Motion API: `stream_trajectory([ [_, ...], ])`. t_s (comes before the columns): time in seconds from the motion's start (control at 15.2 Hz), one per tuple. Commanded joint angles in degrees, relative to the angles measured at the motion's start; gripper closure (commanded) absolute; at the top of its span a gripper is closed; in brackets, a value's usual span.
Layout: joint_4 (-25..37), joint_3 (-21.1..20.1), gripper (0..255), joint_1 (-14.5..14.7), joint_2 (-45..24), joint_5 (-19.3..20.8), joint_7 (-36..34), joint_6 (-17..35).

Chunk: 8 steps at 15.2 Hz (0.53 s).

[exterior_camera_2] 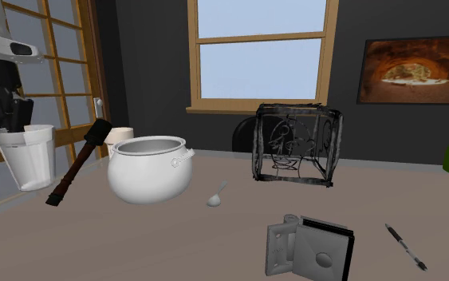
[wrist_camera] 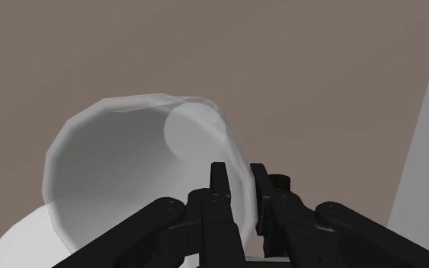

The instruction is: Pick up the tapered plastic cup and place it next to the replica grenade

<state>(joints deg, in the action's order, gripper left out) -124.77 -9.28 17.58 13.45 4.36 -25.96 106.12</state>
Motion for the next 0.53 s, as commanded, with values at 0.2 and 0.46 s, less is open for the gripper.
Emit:
stream_trajectory([
  [0.2,-3.14,-0.06,255,-0.03,-0.82,0.21,-0.42,3.98],
  [0.46,-5.30,-0.14,255,-0.05,-1.81,0.46,-0.85,7.10],
])
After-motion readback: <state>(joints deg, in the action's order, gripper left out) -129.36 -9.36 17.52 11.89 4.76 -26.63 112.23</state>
